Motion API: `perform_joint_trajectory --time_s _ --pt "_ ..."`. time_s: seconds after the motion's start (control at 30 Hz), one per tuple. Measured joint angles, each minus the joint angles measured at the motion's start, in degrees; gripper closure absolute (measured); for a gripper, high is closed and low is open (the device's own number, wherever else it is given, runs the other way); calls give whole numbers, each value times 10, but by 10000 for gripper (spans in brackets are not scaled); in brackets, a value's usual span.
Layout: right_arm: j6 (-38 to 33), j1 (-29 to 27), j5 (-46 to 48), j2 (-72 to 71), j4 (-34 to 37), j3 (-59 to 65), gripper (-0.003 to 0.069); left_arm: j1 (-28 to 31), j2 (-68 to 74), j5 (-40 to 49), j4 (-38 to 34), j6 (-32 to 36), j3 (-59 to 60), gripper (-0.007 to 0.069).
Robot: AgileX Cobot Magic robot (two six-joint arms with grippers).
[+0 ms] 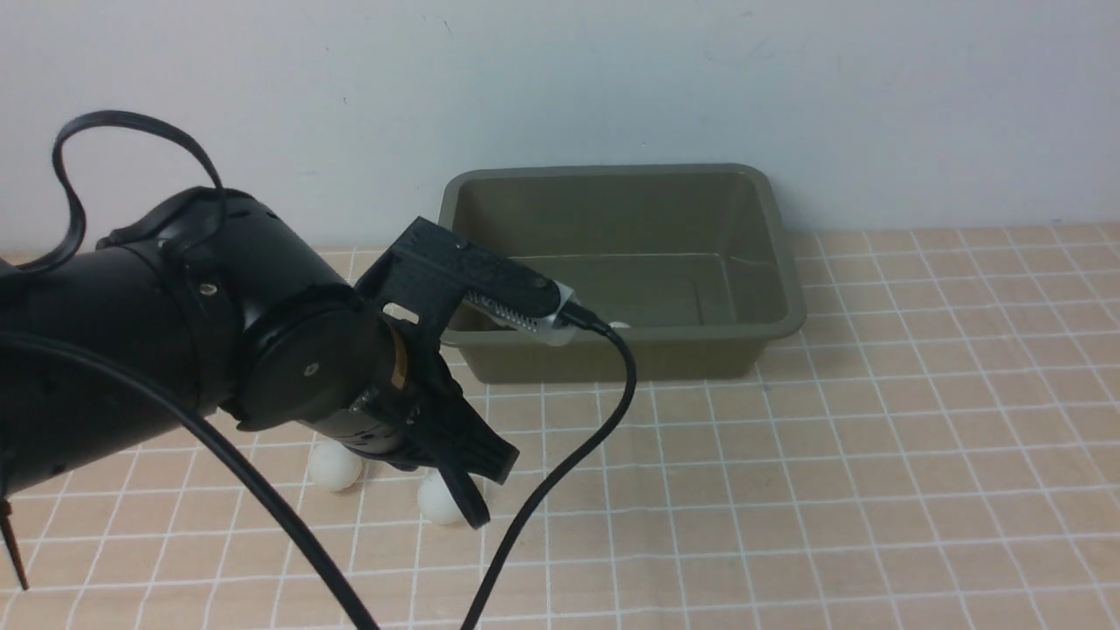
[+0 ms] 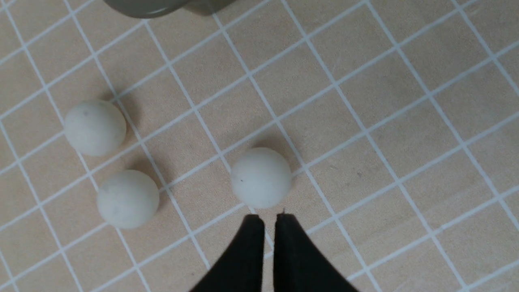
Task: Put the table tennis balls into the box on the light coffee tablecloth.
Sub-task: 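Reach for and grasp a ping pong ball on the table beside the basket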
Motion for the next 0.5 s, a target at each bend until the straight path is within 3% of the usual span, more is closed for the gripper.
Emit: perform_joint_trajectory --time_s 0.23,0.4,0.5 --pt "62 0 -25 -196 4 253 676 0 41 -9 17 2 0 457" --pt "87 0 -11 -281 18 311 676 0 49 -10 47 -13 0 295" --pt "87 0 -1 -301 23 313 676 0 55 -10 54 -27 -1 235"
